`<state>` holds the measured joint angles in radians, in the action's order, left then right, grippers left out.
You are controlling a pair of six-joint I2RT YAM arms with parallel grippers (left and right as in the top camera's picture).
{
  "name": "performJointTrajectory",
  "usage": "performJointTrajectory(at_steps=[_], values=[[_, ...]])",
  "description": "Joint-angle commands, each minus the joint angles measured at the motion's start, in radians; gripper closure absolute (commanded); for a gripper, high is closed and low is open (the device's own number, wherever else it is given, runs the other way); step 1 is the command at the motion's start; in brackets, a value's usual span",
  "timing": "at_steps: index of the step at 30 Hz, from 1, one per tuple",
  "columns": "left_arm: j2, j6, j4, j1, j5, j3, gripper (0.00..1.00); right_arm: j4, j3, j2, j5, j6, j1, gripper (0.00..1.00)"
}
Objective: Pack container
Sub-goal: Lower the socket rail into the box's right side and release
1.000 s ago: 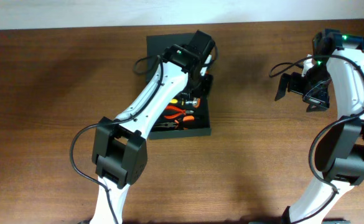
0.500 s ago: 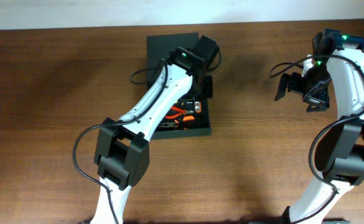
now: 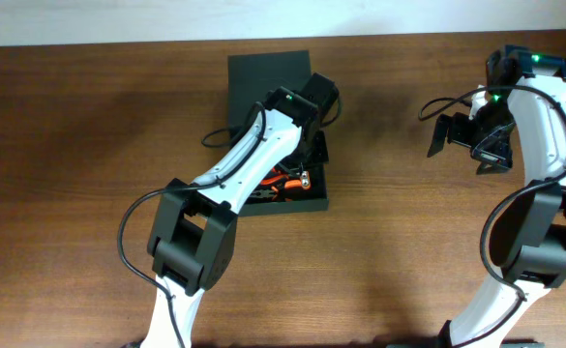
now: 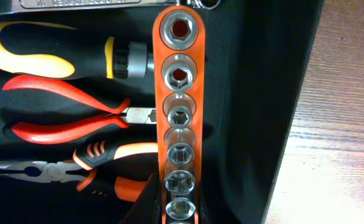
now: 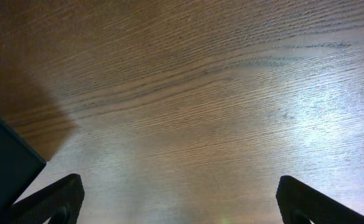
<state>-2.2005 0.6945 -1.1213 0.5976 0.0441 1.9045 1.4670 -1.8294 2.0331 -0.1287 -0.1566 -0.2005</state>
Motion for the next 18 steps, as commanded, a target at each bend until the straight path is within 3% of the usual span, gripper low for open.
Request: performJointTrajectory(at_steps=[1, 18], values=[[-0.01, 0.017, 0.014, 0.014, -0.011, -0.012, 0.98, 0.004, 0.003, 0.002, 0.012, 0.002, -0.003, 0.01], [-0.012, -0.037, 0.145, 0.026, -0.011, -0.089, 0.98, 0.026, 0.003, 0.002, 0.009, 0.002, -0.003, 0.01]])
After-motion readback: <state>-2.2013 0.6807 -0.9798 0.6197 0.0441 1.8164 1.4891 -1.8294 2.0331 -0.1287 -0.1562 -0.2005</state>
